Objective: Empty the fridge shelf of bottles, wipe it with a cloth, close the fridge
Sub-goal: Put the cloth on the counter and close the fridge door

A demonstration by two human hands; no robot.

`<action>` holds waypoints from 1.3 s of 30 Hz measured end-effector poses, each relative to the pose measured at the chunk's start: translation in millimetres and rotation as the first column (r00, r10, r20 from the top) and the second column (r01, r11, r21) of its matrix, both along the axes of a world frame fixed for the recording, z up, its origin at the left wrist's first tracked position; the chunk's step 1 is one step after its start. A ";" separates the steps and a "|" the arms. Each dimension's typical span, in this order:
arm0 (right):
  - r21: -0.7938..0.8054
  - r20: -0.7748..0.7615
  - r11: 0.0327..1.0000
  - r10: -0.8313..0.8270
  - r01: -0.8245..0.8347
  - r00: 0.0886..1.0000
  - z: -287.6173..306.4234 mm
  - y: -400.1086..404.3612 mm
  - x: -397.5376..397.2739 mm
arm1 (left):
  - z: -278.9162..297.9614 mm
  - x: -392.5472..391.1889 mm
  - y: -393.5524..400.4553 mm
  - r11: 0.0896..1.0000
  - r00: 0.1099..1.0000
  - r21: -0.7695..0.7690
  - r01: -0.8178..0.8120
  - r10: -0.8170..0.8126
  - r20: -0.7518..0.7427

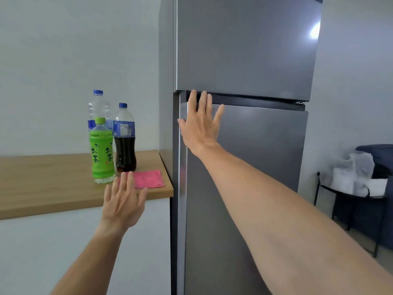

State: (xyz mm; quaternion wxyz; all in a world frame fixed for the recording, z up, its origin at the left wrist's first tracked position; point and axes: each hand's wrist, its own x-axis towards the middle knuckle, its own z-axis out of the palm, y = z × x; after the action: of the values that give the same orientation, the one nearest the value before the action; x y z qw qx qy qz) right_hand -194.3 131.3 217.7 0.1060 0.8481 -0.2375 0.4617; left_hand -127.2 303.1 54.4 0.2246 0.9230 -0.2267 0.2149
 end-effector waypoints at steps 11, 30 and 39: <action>-0.049 0.175 0.986 0.165 -0.158 0.971 -15.8 -23.3 44.4 | -2.4 32.4 -18.4 0.999 0.999 0.032 -0.027 0.026 0.023; -0.049 0.150 0.986 0.163 -0.157 0.975 -25.3 -36.5 85.7 | -29.4 51.0 -33.4 0.993 0.998 0.108 -0.055 0.059 -0.029; -0.049 0.149 0.988 0.151 -0.145 0.977 -27.9 -38.6 91.5 | -30.0 52.7 -33.8 0.995 0.996 0.047 -0.085 0.083 0.030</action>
State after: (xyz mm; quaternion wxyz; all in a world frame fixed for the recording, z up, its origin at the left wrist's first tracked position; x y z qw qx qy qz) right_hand -102.8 92.7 189.8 0.0689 0.8234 -0.1723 0.5363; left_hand -74.5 269.3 24.4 0.1896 0.9338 -0.1961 0.2315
